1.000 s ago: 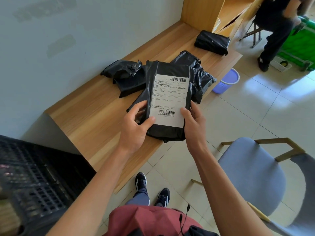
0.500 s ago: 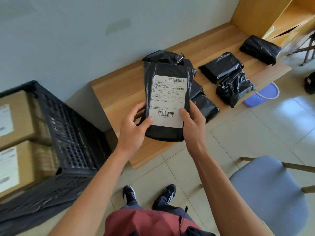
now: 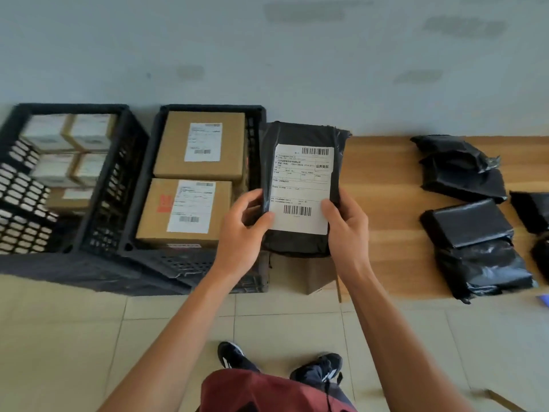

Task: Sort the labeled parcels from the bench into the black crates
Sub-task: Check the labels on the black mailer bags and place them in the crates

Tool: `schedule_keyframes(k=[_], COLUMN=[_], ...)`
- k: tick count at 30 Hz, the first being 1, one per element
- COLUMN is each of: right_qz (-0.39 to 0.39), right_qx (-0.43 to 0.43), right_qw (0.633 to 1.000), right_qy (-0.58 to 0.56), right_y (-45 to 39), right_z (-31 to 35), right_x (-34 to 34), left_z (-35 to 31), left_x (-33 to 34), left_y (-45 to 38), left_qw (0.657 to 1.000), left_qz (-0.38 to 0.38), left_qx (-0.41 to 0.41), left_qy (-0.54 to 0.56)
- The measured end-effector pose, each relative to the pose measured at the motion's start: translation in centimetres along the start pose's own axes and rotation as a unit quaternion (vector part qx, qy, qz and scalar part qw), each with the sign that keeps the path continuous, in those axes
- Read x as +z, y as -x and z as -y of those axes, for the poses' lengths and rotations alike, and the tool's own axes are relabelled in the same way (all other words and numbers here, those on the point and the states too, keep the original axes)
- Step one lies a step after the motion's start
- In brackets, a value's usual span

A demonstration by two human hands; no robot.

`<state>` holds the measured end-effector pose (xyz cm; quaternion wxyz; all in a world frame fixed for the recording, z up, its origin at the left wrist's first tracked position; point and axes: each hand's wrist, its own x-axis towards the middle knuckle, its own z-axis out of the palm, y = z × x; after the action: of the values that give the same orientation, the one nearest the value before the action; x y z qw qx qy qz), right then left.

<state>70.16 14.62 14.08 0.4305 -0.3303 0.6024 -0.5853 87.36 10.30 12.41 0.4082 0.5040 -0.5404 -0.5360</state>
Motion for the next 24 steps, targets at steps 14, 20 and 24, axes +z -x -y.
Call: schedule_keyframes(k=[14,20,24], right_qz=[0.204,0.274,0.318], right_qx=[0.001,0.001,-0.003], right_qw=[0.975,0.956,0.941], right_qy=[0.087,0.101,0.115], right_y=[0.7,-0.9,-3.3], right_z=[-2.5,-3.4,-3.8], right_x=[26.7,34.4,39.9], left_z=[2.7,2.9,3.0], left_x=[-24.9,-30.6,-34.6], left_y=[2.2,0.8,-1.9], left_qw=[0.975,0.960,0.948], left_qz=[-0.217,-0.275,-0.309], left_qx=[-0.037,-0.052,-0.073], left_qy=[0.029,0.015,-0.004])
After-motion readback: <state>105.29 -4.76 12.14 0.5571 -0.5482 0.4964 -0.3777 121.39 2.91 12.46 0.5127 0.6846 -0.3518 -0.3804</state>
